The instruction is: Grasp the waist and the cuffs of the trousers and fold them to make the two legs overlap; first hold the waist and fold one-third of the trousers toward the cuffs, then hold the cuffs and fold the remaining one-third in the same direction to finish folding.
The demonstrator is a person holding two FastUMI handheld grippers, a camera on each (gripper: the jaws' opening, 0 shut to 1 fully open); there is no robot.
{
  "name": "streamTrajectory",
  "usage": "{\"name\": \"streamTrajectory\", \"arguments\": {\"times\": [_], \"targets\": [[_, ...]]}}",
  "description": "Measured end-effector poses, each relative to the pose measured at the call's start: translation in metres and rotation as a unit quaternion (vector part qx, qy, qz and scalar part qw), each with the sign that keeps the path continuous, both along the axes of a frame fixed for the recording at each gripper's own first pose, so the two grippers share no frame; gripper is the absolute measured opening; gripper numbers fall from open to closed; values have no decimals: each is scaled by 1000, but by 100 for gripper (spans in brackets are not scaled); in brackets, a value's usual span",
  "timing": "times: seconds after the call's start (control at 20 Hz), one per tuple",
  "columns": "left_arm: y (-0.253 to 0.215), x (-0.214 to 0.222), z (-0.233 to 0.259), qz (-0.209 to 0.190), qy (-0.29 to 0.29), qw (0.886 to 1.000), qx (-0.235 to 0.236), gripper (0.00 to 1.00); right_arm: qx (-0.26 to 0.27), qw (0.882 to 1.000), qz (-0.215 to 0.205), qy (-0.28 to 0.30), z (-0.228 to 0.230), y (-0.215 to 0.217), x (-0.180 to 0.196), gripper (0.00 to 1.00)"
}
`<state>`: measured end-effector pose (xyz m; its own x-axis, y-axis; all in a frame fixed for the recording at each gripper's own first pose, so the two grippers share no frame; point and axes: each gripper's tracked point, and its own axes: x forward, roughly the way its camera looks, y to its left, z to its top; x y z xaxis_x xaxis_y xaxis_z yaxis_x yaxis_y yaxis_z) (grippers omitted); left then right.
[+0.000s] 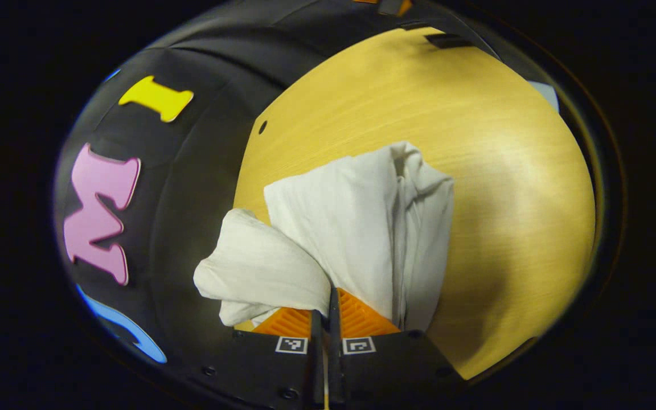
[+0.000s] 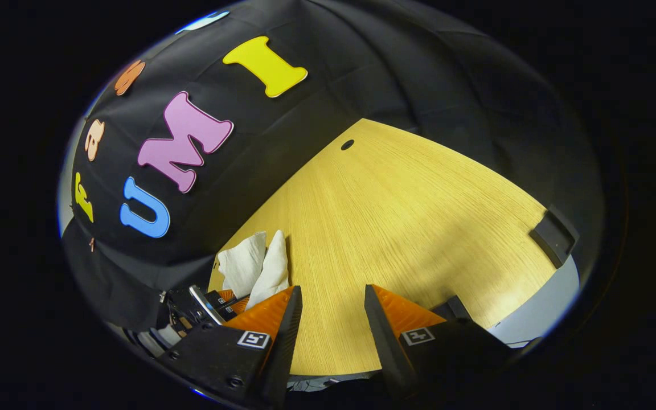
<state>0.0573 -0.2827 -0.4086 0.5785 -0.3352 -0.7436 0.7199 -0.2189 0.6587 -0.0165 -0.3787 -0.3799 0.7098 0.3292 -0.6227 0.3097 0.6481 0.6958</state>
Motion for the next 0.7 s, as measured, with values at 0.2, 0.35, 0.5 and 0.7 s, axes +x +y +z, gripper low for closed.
{"name": "streamTrajectory", "arguments": {"times": [0.2, 0.35, 0.5, 0.7], "targets": [[-2, -14, 4, -27, -25, 999, 7, 48, 1, 1000, -10, 4, 0, -2, -2, 69], [4, -4, 16, -11, -26, 1000, -2, 72, 4, 1000, -9, 3, 0, 1, -2, 69], [15, -1, 35, 21, -24, 999, -30, 92, 7, 1000, 5, -2, 6, 17, 6, 69], [43, 2, 69, 123, -2, 987, -108, 96, 11, 999, 34, -14, 17, 49, 19, 69]]}}
